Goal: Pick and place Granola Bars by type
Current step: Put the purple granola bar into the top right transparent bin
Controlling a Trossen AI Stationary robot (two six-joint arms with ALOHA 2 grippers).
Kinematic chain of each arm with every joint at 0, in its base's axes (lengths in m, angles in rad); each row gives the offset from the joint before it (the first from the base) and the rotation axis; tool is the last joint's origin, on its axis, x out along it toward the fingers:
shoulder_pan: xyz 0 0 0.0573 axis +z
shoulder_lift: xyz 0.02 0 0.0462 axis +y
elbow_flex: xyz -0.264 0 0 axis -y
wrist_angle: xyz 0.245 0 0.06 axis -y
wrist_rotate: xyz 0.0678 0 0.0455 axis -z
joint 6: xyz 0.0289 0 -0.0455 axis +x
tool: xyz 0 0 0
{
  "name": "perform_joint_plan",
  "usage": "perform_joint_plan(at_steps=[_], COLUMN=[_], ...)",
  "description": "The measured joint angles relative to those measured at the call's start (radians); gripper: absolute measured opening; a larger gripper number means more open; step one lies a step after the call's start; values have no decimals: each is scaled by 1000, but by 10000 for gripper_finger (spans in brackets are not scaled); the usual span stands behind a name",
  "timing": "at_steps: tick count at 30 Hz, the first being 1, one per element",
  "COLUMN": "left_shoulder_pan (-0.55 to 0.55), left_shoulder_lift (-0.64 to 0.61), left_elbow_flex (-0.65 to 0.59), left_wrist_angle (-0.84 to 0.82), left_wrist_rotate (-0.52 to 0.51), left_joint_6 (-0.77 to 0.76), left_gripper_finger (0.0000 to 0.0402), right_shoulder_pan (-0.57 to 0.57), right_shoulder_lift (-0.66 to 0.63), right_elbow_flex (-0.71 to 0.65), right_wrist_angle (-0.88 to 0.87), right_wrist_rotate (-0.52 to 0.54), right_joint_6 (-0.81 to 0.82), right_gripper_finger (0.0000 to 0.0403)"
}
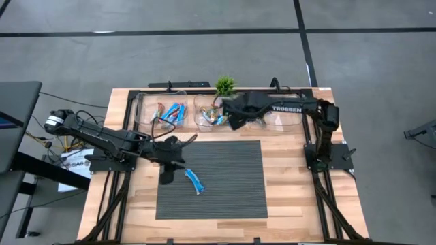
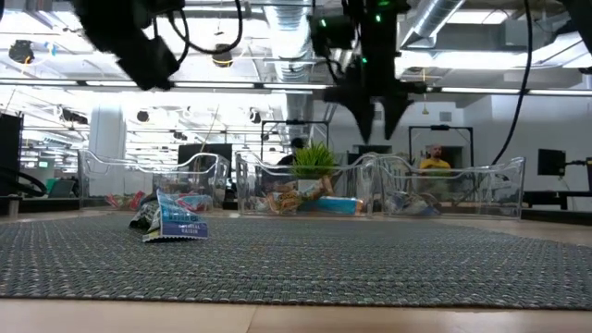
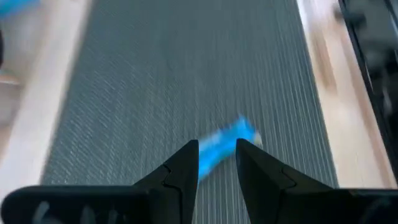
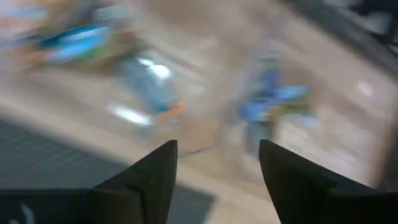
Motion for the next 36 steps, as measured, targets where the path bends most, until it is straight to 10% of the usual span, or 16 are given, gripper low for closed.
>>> perform_joint_plan(at_steps=[13,26,36], left_shoulder_pan=[-34,-94,-109], left_shoulder_lift=[159,407,503], left_elbow_flex=[1,0,2], left_wrist_angle=[-47,133,180], left_wrist_rotate=[73,-145,-46], left_joint_6=[389,521,592], left_gripper_finger=[115,168,169], right_shoulder_pan=[301,450,475], right_shoulder_lift=[-5,-137,-254], right_elbow_flex=[0,1,2], right_wrist_angle=[289,281,220], right_wrist_rotate=[-218,-130,-97], right_joint_6=[-146,32,79], right_gripper_finger=[212,208,203])
